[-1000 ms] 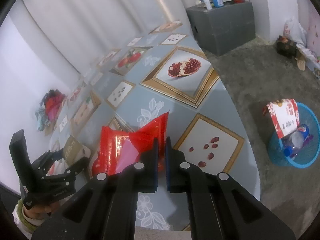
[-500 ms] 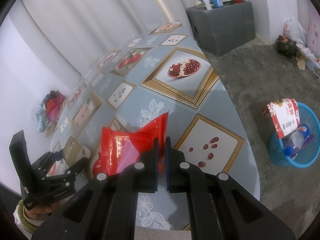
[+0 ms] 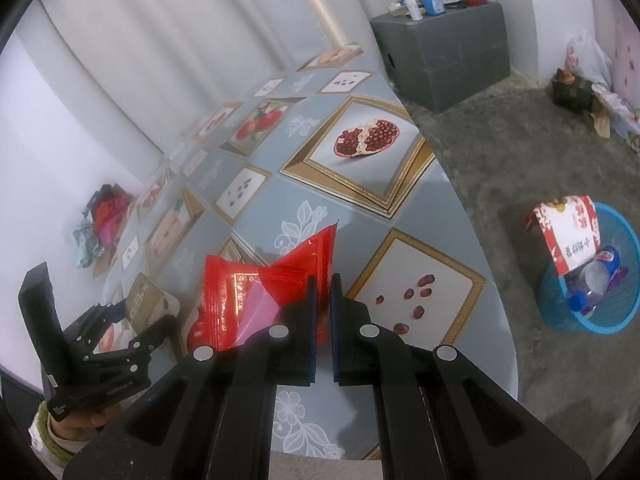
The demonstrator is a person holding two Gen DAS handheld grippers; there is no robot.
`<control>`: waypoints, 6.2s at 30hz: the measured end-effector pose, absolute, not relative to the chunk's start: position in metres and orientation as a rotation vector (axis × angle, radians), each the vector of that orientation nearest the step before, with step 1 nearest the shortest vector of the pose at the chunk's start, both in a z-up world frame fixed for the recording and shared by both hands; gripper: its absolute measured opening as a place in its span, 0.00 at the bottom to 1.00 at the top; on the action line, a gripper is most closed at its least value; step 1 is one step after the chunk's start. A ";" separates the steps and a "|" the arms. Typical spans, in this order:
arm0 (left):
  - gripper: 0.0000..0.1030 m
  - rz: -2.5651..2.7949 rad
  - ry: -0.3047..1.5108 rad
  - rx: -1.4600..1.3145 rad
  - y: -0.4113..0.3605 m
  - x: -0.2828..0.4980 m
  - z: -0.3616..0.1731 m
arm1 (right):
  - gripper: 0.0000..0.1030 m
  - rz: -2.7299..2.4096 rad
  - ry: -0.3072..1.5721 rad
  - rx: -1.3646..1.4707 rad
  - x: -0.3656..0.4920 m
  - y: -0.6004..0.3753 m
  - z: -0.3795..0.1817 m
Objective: Collect trash
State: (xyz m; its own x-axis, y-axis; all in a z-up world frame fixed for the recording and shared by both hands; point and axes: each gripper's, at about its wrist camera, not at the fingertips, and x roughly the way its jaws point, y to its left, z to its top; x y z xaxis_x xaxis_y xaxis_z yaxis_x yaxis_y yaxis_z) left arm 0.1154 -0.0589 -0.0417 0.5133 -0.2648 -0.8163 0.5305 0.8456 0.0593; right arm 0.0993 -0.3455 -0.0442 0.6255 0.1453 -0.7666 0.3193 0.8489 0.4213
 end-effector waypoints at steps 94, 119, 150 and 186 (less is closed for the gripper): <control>0.81 -1.233 0.923 0.476 -0.523 0.087 0.014 | 0.54 -0.962 0.604 1.067 -0.123 -0.613 -0.148; 0.95 -0.536 0.602 0.151 -0.151 0.032 0.103 | 0.92 -0.713 0.568 0.306 -0.035 -0.402 0.051; 0.95 -0.134 0.840 0.199 -0.082 0.017 0.020 | 0.92 -0.607 0.888 0.125 0.013 -0.289 0.004; 0.95 -0.130 0.859 0.199 -0.080 0.019 0.016 | 0.92 -0.609 0.890 0.115 0.019 -0.285 0.005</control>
State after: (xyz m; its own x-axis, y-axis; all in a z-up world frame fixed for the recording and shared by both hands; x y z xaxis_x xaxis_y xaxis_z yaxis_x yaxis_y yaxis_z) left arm 0.0195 -0.0796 0.0160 0.6469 -0.0332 -0.7619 0.1931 0.9736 0.1215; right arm 0.0193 -0.2855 0.0046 0.4731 -0.4500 -0.7575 0.5430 0.8260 -0.1515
